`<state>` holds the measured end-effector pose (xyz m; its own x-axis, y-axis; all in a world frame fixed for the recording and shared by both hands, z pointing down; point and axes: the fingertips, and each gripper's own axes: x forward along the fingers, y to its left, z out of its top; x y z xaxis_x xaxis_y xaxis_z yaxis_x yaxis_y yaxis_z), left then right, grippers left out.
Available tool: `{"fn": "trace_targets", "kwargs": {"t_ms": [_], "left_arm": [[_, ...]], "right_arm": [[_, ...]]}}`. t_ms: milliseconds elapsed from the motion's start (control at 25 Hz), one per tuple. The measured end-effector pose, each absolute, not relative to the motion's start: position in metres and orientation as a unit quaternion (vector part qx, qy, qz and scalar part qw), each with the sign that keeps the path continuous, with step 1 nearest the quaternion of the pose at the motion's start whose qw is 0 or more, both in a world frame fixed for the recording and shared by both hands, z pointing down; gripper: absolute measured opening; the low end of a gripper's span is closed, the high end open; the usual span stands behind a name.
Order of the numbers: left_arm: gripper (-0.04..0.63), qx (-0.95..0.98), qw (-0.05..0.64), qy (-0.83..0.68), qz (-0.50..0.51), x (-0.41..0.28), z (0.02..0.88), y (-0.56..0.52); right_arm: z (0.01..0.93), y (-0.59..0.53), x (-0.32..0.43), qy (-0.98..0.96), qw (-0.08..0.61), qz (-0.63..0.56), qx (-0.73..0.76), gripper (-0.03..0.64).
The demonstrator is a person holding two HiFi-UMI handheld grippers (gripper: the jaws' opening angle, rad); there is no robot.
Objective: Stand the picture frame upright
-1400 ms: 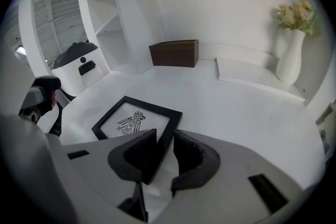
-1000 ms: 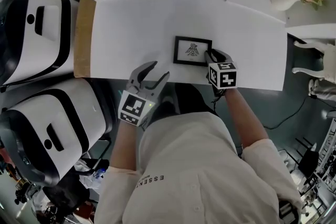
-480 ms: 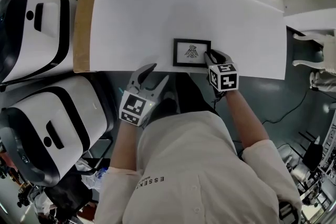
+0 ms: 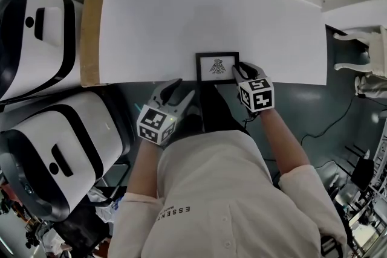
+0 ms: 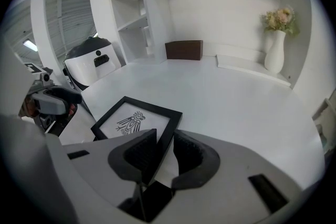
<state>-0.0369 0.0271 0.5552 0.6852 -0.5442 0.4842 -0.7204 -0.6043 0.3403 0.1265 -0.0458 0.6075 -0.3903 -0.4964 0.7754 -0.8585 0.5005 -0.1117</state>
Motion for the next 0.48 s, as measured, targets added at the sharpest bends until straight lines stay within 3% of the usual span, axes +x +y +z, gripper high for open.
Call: {"fn": "trace_targets", "kwargs": {"t_ms": [480], "left_arm": [[0.183,0.823,0.483,-0.294,0.061,-0.009,0.603,0.047]], "right_arm": [[0.607,-0.027,0.133,-0.809,0.379,0.225,0.388,0.109]]}}
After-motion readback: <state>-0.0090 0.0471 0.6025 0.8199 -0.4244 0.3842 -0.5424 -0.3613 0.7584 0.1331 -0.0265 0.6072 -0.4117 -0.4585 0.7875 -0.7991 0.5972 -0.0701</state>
